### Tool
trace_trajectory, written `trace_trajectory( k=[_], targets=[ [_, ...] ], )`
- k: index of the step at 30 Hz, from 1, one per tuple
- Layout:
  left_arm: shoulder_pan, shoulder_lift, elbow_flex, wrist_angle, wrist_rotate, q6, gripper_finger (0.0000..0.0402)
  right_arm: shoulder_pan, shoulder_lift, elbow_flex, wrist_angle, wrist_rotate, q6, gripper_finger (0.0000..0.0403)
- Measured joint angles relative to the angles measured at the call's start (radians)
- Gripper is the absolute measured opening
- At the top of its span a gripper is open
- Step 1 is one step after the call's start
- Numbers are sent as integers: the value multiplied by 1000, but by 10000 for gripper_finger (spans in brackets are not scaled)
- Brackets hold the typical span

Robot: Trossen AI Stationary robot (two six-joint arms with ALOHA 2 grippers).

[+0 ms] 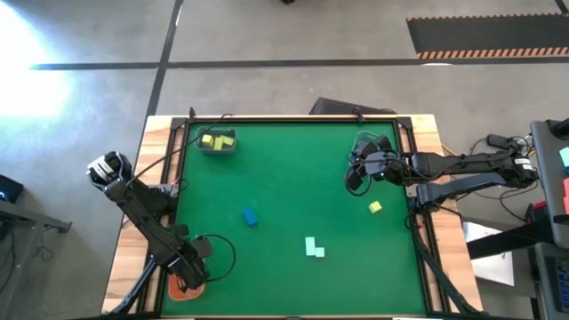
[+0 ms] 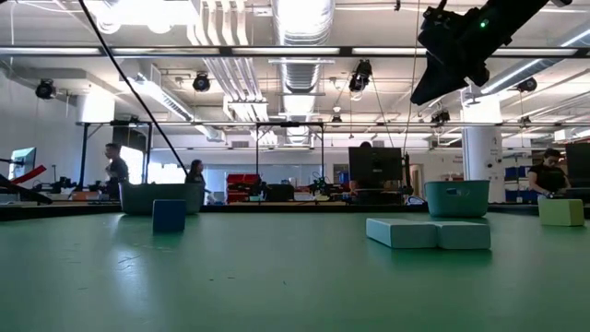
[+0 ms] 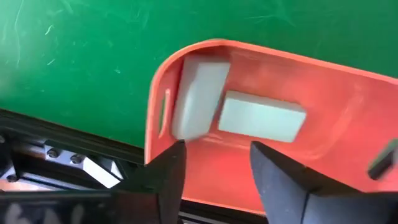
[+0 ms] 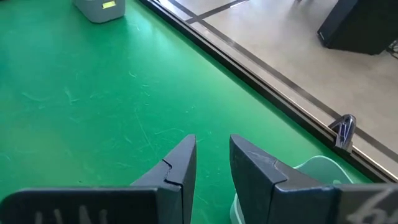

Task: Sort & place blocks by color
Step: Put the yellow block into the blue bin

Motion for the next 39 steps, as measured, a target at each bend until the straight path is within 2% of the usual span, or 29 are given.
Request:
trace_trajectory(
  k=[3, 7, 11, 18, 22, 26, 29, 35, 39],
  targets=[
    [8, 0, 33, 0, 0, 23, 178, 0, 0, 0, 0, -30, 17, 84],
    [48, 0, 65, -5, -15, 15, 176, 0, 0, 0, -3, -122, 34, 84],
    [122, -1, 91, -1, -107, 55, 164, 0, 0, 0, -3, -215, 88, 84],
    [259, -1, 121, 82, -266, 275, 141, 32, 5, 0, -4, -407, 159, 84],
    [315, -1, 120, 140, -327, 437, 135, 73, 17, 0, -26, -460, 234, 84],
    [357, -1, 119, 177, -393, 579, 134, 96, 26, 0, -138, -531, 367, 84],
    [382, -1, 118, 193, -425, 663, 134, 105, 27, 0, -300, -550, 504, 83],
    [413, -1, 118, 197, -492, 705, 134, 116, 27, 0, -661, -541, 753, 80],
    [422, -1, 117, 199, -555, 728, 134, 125, 27, 0, -693, -541, 785, 72]
  ],
)
